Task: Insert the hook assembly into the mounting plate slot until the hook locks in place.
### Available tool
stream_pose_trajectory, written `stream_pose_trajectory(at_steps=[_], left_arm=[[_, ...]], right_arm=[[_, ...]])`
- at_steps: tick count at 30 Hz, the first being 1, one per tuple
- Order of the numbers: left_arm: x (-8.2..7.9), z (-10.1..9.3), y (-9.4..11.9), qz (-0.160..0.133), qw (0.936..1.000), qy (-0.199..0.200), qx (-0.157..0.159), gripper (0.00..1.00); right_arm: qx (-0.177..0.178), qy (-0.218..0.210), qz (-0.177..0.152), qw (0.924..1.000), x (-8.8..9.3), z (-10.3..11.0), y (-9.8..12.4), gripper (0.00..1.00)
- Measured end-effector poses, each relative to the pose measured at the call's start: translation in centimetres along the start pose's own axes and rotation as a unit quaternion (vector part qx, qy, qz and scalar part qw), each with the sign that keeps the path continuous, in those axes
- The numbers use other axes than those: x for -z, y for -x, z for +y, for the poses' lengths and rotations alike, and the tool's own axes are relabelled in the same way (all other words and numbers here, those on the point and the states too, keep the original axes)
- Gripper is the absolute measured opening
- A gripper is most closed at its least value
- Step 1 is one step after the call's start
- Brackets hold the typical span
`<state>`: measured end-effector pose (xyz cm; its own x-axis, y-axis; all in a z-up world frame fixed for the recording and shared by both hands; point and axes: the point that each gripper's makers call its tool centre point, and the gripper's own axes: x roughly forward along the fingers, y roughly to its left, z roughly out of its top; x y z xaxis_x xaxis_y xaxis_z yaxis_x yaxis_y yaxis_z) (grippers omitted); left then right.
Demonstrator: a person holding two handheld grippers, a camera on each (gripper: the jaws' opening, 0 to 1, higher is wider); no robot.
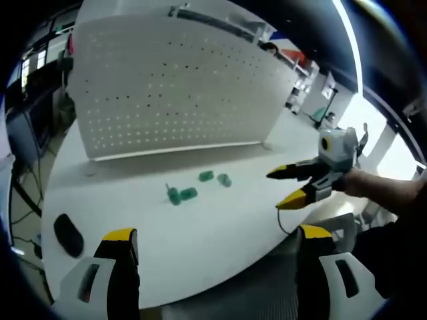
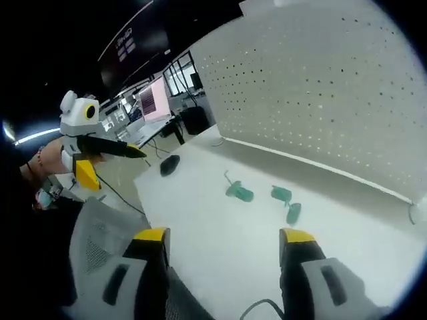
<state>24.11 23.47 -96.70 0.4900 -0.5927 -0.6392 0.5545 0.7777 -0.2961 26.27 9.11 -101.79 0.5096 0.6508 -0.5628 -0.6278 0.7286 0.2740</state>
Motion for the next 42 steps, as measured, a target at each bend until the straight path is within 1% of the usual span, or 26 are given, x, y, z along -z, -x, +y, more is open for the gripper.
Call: stream_pose_trajectory(at_steps=[2,3,4,6,8,13,14,15,16,20,24,26,30,32,33,34,35,38,40,41,42], left_arm=[[0.0,0.1,0.0,0.0,1.0,0.0,-0.002,1.0],[0.0,0.2,0.1,0.001,1.0,0.001,-0.002,1.0],[0.1,0.2,0.1,0.002,1.0,0.002,-0.002,1.0],[0.2,0.3,0.1,0.003,1.0,0.003,-0.003,1.0],[0.3,0.4,0.1,0.005,1.0,0.003,-0.004,1.0],[0.4,0.7,0.1,0.008,0.9999,0.006,-0.008,1.0],[0.4,0.7,0.0,0.009,0.9999,0.006,-0.008,1.0],[0.5,0.7,-0.1,0.011,0.9999,0.007,-0.008,1.0],[0.6,0.8,-0.2,0.014,0.9998,0.007,-0.008,1.0],[0.8,0.7,-0.3,0.02,0.9997,0.006,-0.008,1.0],[0.8,1.0,-0.3,0.02,0.9997,0.012,-0.01,1.0],[0.9,1.2,-0.3,0.022,0.9996,0.014,-0.012,1.0],[1.1,1.8,-0.3,0.025,0.9993,0.019,-0.018,1.0],[1.1,1.7,-0.4,0.026,0.9993,0.019,-0.018,1.0],[1.1,1.7,-0.4,0.027,0.9993,0.018,-0.016,1.0],[1.1,1.6,-0.5,0.029,0.9993,0.016,-0.016,1.0],[1.1,1.6,-0.6,0.03,0.9993,0.016,-0.016,1.0],[1.1,1.6,-0.7,0.031,0.9993,0.017,-0.015,1.0],[1.1,1.6,-0.7,0.031,0.9992,0.018,-0.015,1.0],[1.3,1.7,-0.7,0.033,0.9991,0.02,-0.015,1.0],[1.4,1.7,-0.7,0.035,0.9991,0.02,-0.016,1.0]], right_arm=[[-0.011,0.004,-0.001,0.9999,-0.3,0.0,-1.3,0.58],[-0.017,-0.003,-0.002,0.9998,-0.4,0.0,-1.8,0.56],[-0.025,-0.009,0.003,0.9997,-0.4,0.0,-2.6,0.54],[-0.028,-0.002,0.008,0.9996,-0.4,-0.2,-3.5,0.53],[-0.035,0.017,0.026,0.9989,-0.2,-0.1,-4.4,0.52],[-0.048,0.044,0.042,0.997,-0.5,0.1,-6.5,0.5],[-0.047,0.048,0.044,0.9968,-0.5,0.1,-6.6,0.5],[-0.043,0.065,0.044,0.996,-0.7,-0.2,-7.1,0.5],[-0.04,0.071,0.045,0.9957,-0.7,-0.4,-7.5,0.49],[-0.044,0.08,0.054,0.9943,-1.1,-0.6,-9.4,0.46],[-0.06,0.092,0.069,0.9916,-1.2,-0.2,-11.1,0.45],[-0.065,0.103,0.078,0.9895,-1.1,-0.2,-11.8,0.44],[-0.071,0.111,0.088,0.9873,-1.2,-0.4,-12.9,0.42],[-0.079,0.136,0.096,0.9829,-1.1,-0.6,-13.3,0.39],[-0.08,0.165,0.101,0.9779,-1.0,-0.7,-13.5,0.37],[-0.078,0.18,0.106,0.9747,-0.9,-0.9,-13.7,0.36],[-0.083,0.201,0.11,0.9699,-0.8,-0.9,-14.1,0.35],[-0.088,0.213,0.115,0.9663,-0.7,-0.8,-14.7,0.31],[-0.089,0.226,0.12,0.9626,-0.6,-0.8,-15.0,0.27],[-0.088,0.239,0.123,0.959,-0.6,-0.9,-15.2,0.26],[-0.088,0.242,0.126,0.958,-0.5,-1.1,-15.5,0.25]])
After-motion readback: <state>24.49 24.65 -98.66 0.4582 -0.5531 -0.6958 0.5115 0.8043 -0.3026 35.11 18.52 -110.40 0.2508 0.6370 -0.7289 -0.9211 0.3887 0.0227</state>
